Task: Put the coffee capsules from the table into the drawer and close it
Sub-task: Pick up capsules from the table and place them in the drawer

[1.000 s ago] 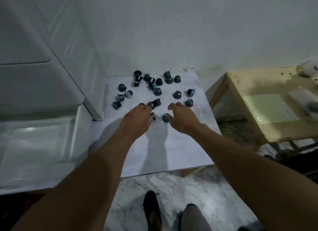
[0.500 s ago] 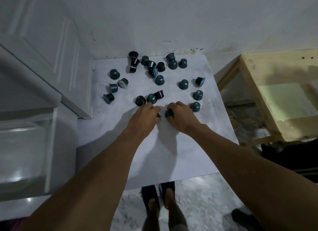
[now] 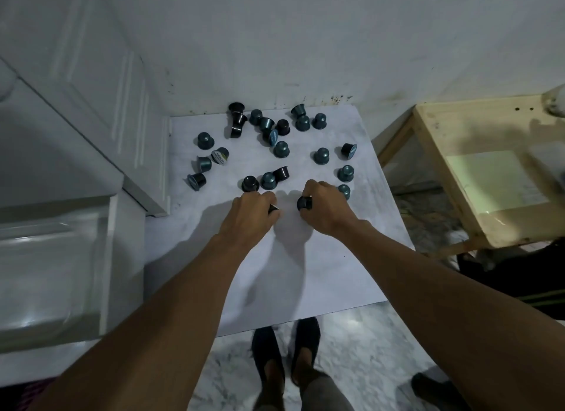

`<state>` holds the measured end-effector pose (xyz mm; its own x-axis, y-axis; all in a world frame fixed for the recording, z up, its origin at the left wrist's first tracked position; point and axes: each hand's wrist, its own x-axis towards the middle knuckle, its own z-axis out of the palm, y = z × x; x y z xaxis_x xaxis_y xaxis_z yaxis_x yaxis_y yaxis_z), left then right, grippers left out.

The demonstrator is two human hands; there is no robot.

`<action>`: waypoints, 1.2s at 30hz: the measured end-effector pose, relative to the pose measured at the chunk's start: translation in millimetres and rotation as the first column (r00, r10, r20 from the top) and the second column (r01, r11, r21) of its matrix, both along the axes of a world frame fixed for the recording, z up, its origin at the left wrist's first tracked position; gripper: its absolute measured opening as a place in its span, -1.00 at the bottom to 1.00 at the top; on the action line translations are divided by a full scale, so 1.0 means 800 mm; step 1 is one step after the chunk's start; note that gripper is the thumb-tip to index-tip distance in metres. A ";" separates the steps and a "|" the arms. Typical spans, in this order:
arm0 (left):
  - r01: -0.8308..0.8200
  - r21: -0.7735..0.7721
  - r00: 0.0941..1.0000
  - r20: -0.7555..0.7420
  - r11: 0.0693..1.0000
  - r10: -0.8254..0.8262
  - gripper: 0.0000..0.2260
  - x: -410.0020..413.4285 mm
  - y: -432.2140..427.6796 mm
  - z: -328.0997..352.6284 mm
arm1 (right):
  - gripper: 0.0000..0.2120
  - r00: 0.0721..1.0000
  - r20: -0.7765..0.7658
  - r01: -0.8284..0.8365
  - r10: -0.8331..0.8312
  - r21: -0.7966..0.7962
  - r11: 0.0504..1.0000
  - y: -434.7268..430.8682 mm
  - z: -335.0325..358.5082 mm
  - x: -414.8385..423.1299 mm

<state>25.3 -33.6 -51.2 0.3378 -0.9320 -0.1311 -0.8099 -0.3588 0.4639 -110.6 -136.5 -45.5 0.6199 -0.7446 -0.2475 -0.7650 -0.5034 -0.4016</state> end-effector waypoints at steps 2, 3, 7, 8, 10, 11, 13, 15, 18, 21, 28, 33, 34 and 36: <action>-0.014 -0.010 1.000 -0.010 1.000 0.013 -0.79 -0.001 0.004 0.019 | -0.83 1.000 -0.017 0.000 0.000 -0.002 1.000 0.001 0.016 -0.002; -0.025 -0.021 1.000 -0.007 0.999 0.024 -0.78 -0.003 0.006 0.030 | -0.82 1.000 -0.013 0.001 -0.001 -0.003 1.000 0.002 0.026 -0.003; -0.080 -0.084 0.996 0.029 0.993 0.082 -0.77 -0.019 0.022 0.081 | -0.61 0.998 0.053 -0.016 0.016 -0.004 1.000 0.008 0.069 -0.012; -0.100 -0.098 0.994 0.029 0.990 0.104 -0.78 -0.022 0.025 0.092 | -0.59 0.998 0.064 -0.027 0.028 -0.021 0.999 0.009 0.079 -0.013; -0.156 -0.122 0.987 0.029 0.980 0.161 -0.82 -0.030 0.034 0.114 | -0.67 0.993 0.100 -0.056 0.062 -0.065 0.996 0.013 0.100 -0.018; -0.193 -0.134 0.979 0.037 0.972 0.199 -0.83 -0.037 0.040 0.128 | -0.71 0.989 0.127 -0.067 0.077 -0.079 0.995 0.017 0.112 -0.022; -0.253 -0.160 0.962 0.058 0.954 0.265 -0.79 -0.051 0.055 0.154 | -0.75 0.979 0.178 -0.080 0.096 -0.095 0.992 0.027 0.135 -0.029; -0.311 -0.179 0.944 0.053 0.933 0.325 -0.71 -0.067 0.076 0.179 | -0.78 0.967 0.219 -0.105 0.128 -0.114 0.988 0.040 0.156 -0.038; -0.432 -0.216 0.896 0.003 0.876 0.443 -0.62 -0.091 0.113 0.212 | -0.83 0.935 0.309 -0.137 0.176 -0.141 0.980 0.068 0.185 -0.052; -0.510 -0.253 0.847 0.022 0.822 0.532 -0.71 -0.107 0.158 0.236 | -0.85 0.883 0.400 -0.186 0.245 -0.181 0.966 0.104 0.208 -0.060; -0.584 -0.299 0.775 0.071 0.755 0.628 -0.77 -0.105 0.259 0.270 | -0.85 0.773 0.522 -0.298 0.361 -0.203 0.933 0.194 0.234 -0.034; -0.609 -0.320 0.745 0.081 0.725 0.662 -0.73 -0.073 0.314 0.278 | -0.69 0.753 0.505 -0.369 0.422 -0.206 0.906 0.245 0.239 0.010; -0.614 -0.322 0.742 0.076 0.721 0.666 -0.74 -0.064 0.324 0.279 | -0.71 0.751 0.500 -0.380 0.431 -0.206 0.902 0.254 0.241 0.020; -0.619 -0.326 0.739 0.066 0.714 0.671 -0.75 -0.043 0.345 0.278 | -0.74 0.757 0.495 -0.387 0.426 -0.185 0.903 0.274 0.243 0.042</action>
